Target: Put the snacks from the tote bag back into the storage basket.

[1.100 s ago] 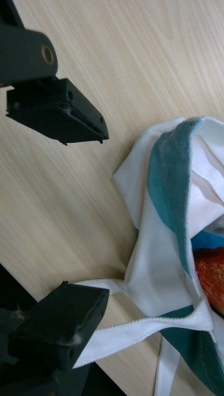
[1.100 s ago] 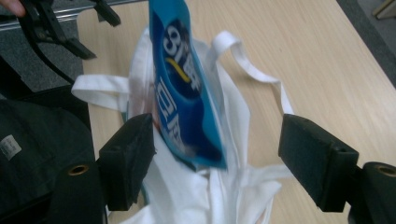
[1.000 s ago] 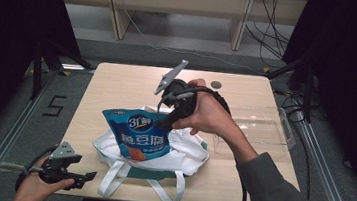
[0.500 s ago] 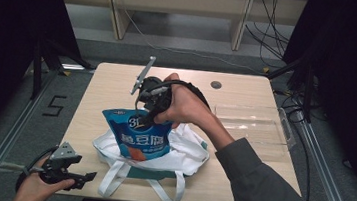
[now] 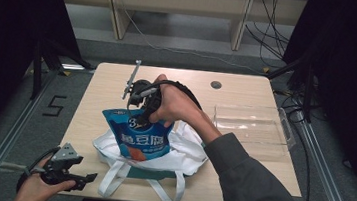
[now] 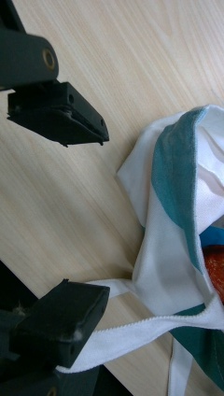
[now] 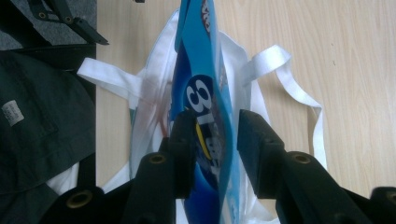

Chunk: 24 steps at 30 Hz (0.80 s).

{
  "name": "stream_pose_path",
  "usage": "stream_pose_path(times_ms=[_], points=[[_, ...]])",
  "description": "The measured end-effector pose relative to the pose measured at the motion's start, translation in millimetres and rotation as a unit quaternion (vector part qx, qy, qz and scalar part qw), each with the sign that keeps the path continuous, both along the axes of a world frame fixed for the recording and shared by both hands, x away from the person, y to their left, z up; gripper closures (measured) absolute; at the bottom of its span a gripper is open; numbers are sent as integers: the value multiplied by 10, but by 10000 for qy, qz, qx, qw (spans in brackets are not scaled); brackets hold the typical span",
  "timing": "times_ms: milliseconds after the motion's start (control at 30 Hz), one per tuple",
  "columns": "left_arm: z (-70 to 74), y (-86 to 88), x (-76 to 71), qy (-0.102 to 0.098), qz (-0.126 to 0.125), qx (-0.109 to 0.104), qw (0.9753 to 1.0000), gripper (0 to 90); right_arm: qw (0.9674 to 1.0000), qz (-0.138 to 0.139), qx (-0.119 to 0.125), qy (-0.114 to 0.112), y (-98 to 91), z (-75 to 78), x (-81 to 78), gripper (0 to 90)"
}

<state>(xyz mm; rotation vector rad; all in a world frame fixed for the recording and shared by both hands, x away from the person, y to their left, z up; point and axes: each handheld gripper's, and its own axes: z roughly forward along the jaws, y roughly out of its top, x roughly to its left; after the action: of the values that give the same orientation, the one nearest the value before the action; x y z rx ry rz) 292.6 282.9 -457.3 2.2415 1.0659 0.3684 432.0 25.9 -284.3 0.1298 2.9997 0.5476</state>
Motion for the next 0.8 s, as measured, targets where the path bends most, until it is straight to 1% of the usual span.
stream_pose_path(times_ms=[67, 100, 133, 167, 200, 233, 300, 400, 433, 467, 533, 567, 600, 633, 667, 700, 733, 767, 800], points=[[-1, 0, 1, -6, 16, -20, 10000, 210, 9999, 143, 13, -27, 12, -14, 29, 713], [-3, 0, 2, -4, 21, -25, 10000, 210, 10000, 76, -10, 4, 11, -18, 24, 724], [-3, 1, 1, -2, 25, -26, 10000, 210, 9998, 183, 0, -20, 13, -29, 39, 732], [-2, 2, 1, 0, 24, -22, 10000, 210, 9999, 169, -11, -2, 15, -35, 41, 735], [-8, -6, -2, 33, 78, -85, 9999, 210, 9999, 122, -57, 26, 26, -42, 41, 752], [-4, -1, 2, -12, 33, -34, 10000, 210, 9999, 122, -57, 26, 26, -42, 41, 752], [-3, 0, 2, -3, 12, -11, 10000, 211, 9996, 282, -52, 21, 38, -56, 58, 784], [-4, -2, 4, 3, 15, -11, 10000, 212, 9996, 259, -97, 23, 50, -66, 49, 805], [-5, -3, 3, 5, 15, -8, 10000, 212, 9995, 246, -196, 30, 68, -68, 39, 823], [-4, -2, 2, 3, 9, -3, 10000, 212, 9995, 246, -196, 30, 68, -68, 39, 823], [-2, -3, 3, 12, -6, 4, 10000, 212, 9987, 426, -275, -11, 85, -64, 45, 867], [-1, -4, 3, 24, -10, 27, 10000, 212, 9987, 426, -275, -11, 85, -64, 45, 867], [-5, -5, 1, 14, -2, 20, 10000, 212, 9986, 436, -296, -41, 88, -62, 36, 893], [-6, -4, 2, 16, 1, 21, 10000, 212, 9986, 439, -310, -32, 95, -59, 29, 900], [-5, -3, 3, 23, 0, 27, 10000, 212, 9982, 483, -338, -80, 104, -53, 29, 900], [-17, -15, 6, -17, 87, -11, 10000, 212, 9982, 483, -338, -80, 104, -53, 29, 900], [-15, -9, 2, -27, 68, -18, 10000, 212, 9979, 511, -396, -78, 113, -41, 16, 900], [-15, -9, 2, -27, 68, -18, 10000, 212, 9967, 679, -408, -186, 117, -34, 29, 900], [-15, -9, 4, -13, 78, 16, 10000, 212, 9967, 679, -408, -186, 117, -34, 29, 900]])
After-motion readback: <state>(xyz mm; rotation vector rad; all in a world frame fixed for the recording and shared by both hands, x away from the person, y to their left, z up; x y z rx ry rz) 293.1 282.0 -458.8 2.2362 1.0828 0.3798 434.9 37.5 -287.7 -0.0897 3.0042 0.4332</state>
